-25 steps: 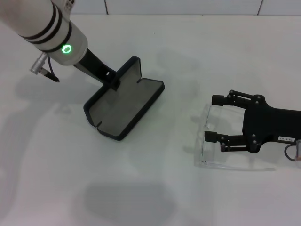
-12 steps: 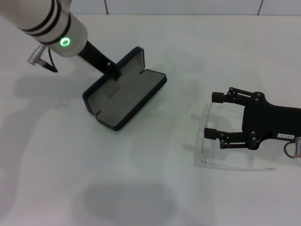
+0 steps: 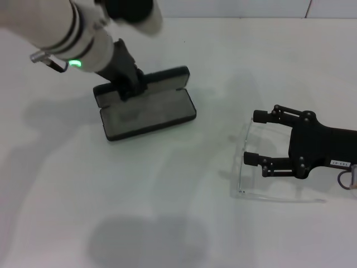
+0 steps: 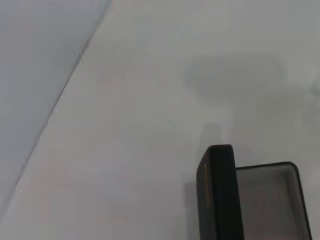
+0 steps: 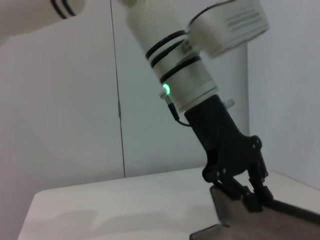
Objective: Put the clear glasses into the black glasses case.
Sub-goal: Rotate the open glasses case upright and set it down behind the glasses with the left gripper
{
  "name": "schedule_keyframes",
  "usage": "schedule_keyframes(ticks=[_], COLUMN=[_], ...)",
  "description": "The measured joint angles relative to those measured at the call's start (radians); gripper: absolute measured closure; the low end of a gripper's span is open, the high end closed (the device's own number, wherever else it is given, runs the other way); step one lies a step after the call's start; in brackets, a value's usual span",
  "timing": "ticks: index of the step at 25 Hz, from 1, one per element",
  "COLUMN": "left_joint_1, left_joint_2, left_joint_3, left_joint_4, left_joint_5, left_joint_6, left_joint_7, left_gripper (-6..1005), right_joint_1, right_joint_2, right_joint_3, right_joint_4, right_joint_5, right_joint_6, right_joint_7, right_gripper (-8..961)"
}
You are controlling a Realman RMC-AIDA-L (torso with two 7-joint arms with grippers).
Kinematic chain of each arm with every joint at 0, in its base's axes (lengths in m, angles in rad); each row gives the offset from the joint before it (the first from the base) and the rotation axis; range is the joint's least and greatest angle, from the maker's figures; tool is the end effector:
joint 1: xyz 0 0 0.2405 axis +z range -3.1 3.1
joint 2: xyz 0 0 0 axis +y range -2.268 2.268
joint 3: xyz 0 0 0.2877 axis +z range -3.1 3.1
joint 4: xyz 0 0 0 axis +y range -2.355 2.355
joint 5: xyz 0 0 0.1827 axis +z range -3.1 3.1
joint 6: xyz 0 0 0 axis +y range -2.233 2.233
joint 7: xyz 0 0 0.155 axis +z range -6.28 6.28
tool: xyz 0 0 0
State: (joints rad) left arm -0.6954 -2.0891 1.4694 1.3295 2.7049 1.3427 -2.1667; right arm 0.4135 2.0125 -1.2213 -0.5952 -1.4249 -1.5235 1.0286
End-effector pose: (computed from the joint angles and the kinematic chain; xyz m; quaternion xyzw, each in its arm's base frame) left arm -0.1798 0.3901 -0.0331 -0.9497 -0.0370 0.2122 0.2272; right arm 0.2501 0.2955 -0.0357 -0.9403 0.0612 0.3112 0.1233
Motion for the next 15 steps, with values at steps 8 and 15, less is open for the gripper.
schedule_keyframes(ticks=[8, 15], left_joint_1=[0.031, 0.021], left_joint_2=[-0.001, -0.002], left_joint_3=[0.151, 0.168], left_joint_4=[0.033, 0.025], left_joint_5=[-0.047, -0.093], left_joint_6=[-0.112, -0.15], left_joint_7=[0.152, 0.177], left_gripper=[740, 723], right_joint_1=[-0.007, -0.013], right_joint_2=[0.005, 0.005], right_joint_3=[0.0, 0.0], right_joint_4=[0.001, 0.007], right_joint_5=[0.005, 0.021], right_joint_6=[-0.016, -0.035], right_joint_7=[-0.001, -0.001], right_gripper=[84, 84])
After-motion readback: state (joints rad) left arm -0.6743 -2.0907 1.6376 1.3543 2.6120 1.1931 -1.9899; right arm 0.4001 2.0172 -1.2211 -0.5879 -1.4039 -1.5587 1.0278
